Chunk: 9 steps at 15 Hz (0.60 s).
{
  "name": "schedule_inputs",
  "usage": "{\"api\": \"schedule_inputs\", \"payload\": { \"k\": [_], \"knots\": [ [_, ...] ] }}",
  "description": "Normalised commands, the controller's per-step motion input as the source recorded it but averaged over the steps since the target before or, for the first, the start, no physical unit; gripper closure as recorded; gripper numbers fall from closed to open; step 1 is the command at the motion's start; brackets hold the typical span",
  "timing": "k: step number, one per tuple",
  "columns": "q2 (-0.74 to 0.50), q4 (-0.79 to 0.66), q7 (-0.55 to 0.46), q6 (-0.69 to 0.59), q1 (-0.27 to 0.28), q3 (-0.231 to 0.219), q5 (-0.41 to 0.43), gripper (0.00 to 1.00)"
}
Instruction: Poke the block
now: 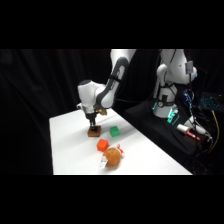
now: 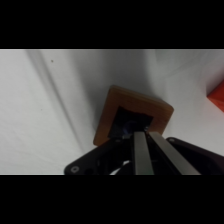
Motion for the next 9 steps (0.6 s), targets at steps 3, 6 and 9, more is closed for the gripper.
{"api": "schedule_inputs", "payload": {
  "k": [3,6,9],
  "knots": [
    [0.06,0.08,-0.08,0.11,-0.093,0.092,0.101,0.98],
    [-0.12,-0.01,-0.07,0.03,-0.052,0.054,0.048,0.98],
    [-0.25,-0.04,-0.08,-0.11,-0.056,0.049,0.047,0.98]
  ]
}}
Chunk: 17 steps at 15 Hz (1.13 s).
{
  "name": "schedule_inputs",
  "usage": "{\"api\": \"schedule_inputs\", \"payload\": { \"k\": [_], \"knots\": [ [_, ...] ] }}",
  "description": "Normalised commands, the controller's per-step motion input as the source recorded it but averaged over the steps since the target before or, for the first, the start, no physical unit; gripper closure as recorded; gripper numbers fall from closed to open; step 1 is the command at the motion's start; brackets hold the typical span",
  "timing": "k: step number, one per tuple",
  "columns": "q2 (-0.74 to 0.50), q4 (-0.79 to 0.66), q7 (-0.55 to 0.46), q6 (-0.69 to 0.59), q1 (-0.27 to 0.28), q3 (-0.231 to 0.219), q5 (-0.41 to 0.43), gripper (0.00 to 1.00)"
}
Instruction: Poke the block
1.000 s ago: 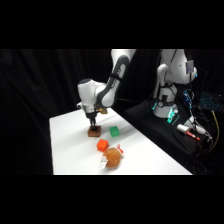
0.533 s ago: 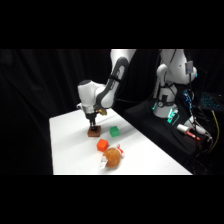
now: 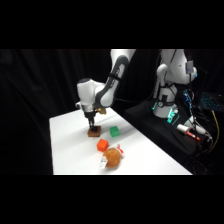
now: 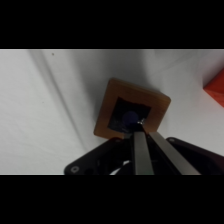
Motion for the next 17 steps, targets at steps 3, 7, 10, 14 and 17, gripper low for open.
{"api": "schedule_inputs", "payload": {
  "k": [3,7,10,14,17],
  "knots": [
    [-0.35,-0.06,-0.09,-0.3,-0.053,0.051,0.045,0.99],
    [-0.45,-0.07,-0.09,-0.46,-0.024,0.042,0.023,0.99],
    [-0.43,-0.03,-0.08,-0.43,0.008,0.018,-0.041,0.99],
    [-0.28,0.06,-0.04,-0.41,0.024,0.019,-0.073,1.0],
    [-0.15,0.09,-0.06,-0.28,0.006,0.036,-0.016,1.0]
  ]
}}
